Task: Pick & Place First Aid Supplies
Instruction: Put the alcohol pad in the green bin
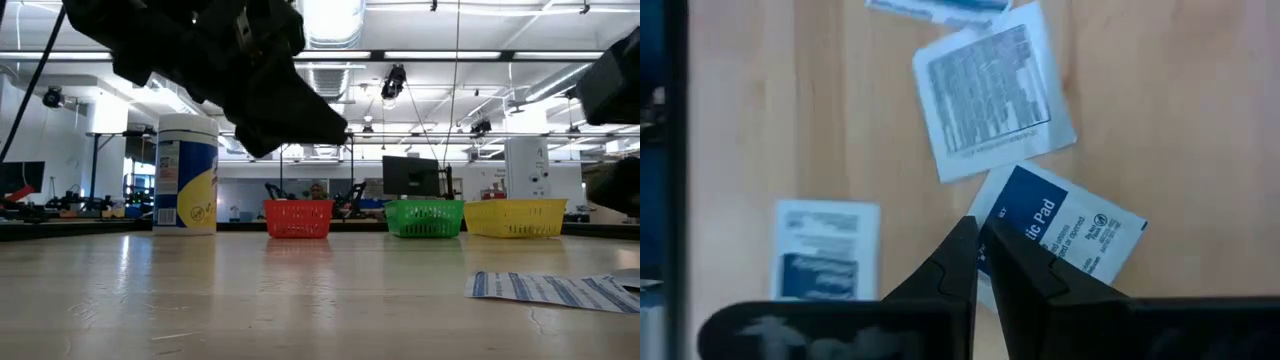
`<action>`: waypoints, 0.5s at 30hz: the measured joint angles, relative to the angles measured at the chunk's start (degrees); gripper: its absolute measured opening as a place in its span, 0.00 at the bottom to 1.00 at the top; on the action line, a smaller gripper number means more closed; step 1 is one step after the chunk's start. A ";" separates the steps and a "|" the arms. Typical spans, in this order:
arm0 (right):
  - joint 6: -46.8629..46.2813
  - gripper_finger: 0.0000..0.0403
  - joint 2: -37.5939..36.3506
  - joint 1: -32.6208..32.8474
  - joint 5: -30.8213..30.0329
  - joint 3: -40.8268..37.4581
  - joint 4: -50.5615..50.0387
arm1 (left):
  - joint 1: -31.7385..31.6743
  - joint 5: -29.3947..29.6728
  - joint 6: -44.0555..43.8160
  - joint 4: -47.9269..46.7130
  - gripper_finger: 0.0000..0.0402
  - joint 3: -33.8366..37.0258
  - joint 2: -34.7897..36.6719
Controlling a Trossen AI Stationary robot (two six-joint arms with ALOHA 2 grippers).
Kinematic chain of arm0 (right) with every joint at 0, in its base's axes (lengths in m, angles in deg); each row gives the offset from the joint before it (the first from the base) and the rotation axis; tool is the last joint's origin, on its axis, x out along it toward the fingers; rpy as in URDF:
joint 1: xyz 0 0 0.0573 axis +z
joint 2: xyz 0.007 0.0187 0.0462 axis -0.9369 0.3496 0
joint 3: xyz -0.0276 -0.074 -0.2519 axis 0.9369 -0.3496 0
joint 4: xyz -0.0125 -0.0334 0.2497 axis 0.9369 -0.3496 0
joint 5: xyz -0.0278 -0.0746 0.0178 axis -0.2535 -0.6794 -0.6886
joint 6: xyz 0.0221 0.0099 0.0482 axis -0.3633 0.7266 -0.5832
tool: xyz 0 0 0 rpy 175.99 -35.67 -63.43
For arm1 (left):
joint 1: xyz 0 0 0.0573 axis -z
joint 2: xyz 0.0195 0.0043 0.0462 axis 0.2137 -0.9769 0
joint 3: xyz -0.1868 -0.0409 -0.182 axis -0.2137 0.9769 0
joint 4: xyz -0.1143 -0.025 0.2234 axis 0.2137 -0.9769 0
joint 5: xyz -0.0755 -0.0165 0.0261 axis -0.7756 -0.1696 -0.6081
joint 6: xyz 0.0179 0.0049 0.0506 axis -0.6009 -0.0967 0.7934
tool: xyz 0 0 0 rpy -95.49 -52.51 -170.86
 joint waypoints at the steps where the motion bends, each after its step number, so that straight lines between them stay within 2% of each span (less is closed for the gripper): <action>1: 1.43 0.07 -0.02 -0.50 -0.12 0.00 -0.02 | -0.15 0.02 0.00 0.06 0.23 0.00 -0.25; 5: 8.92 0.05 -0.02 -3.85 -3.68 -0.07 -0.34 | -0.67 0.15 0.00 0.02 0.23 0.00 -2.25; 9: 15.94 0.03 -0.02 -8.56 -3.78 -0.11 -0.37 | -1.24 0.66 -0.31 0.31 0.23 0.00 -4.77; 15: 19.08 0.02 0.24 -16.40 -3.74 -0.13 -0.24 | -2.28 1.34 -0.47 1.06 0.24 -0.50 -8.40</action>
